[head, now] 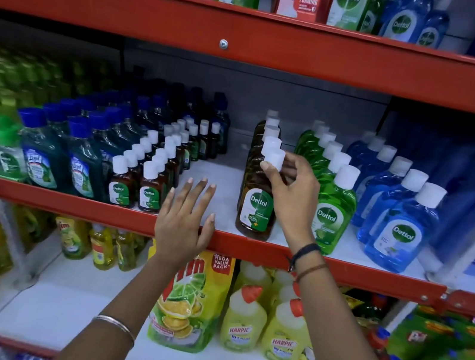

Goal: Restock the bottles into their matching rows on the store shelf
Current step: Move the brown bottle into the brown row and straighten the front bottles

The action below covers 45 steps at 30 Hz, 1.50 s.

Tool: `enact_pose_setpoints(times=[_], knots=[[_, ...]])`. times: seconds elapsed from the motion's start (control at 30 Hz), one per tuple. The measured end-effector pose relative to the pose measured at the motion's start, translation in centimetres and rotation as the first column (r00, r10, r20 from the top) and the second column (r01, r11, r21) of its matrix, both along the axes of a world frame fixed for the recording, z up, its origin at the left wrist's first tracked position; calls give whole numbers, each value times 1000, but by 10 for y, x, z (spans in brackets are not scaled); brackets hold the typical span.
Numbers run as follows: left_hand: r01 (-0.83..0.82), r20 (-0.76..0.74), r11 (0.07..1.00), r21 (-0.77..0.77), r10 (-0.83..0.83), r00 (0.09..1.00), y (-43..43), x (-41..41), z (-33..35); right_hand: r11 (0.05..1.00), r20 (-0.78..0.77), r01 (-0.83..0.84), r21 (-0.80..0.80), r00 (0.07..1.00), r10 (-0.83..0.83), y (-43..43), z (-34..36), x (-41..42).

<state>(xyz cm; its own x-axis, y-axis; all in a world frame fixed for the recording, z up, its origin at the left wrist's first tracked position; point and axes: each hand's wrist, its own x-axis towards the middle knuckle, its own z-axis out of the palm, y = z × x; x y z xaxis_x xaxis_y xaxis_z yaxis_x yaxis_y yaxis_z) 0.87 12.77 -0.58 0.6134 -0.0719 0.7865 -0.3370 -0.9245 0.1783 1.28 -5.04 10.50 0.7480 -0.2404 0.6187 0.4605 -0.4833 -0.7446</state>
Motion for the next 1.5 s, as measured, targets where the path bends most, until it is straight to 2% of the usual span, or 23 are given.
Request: enact_pose_setpoints(times=[0.1,0.2,0.27,0.3,0.37,0.5,0.63,0.77,0.97,1.07,1.13,1.2,1.27,1.33,1.43,1.5], knots=[[100,-80,978,-183,-116,990,-15,-12,14,996,-27,-82,42,996,83,-1,-16,-12],[264,-181,822,-504,-399,899,-37,-25,34,980,-118,-112,164,984,132,1,-38,-38],[291,-242,725,-625,-534,810,-50,-27,44,970,-130,-135,202,978,163,3,-52,-49],[292,-266,708,-643,-565,781,-54,-25,47,970,-124,-150,190,977,175,3,-57,-52],[282,-301,719,-635,-567,767,-57,-24,49,976,-135,-170,139,973,189,-1,-61,-52],[266,-292,749,-606,-521,802,-54,-23,47,978,-191,-193,82,960,205,-14,-62,-40],[248,-290,764,-595,-492,821,-56,-27,46,960,-212,-261,100,937,277,-22,-61,-31],[255,-240,744,-618,-488,839,-58,-29,44,939,-202,-309,151,920,335,-24,-61,-28],[245,-185,712,-658,-468,864,-63,-25,41,941,-214,-314,129,917,336,-27,-63,-28],[306,-11,650,-696,-436,900,-76,-31,37,954,-143,-276,120,946,291,-32,-59,-45],[382,148,668,-639,-380,913,-91,-40,31,966,6,-203,162,979,204,-41,-60,-61],[485,208,673,-559,-452,867,-112,-49,26,972,161,-112,207,984,79,-55,-67,-71],[568,139,639,-519,-592,794,-136,-54,28,968,199,-45,246,980,-5,-69,-73,-72],[559,20,603,-570,-669,743,-159,-54,37,962,127,-19,271,992,-16,-81,-73,-70],[385,-146,573,-723,-672,726,-182,-49,57,963,-18,-27,266,999,33,-94,-72,-65],[290,-213,573,-767,-653,727,-188,-41,65,961,-70,-72,266,993,93,-99,-68,-65]])
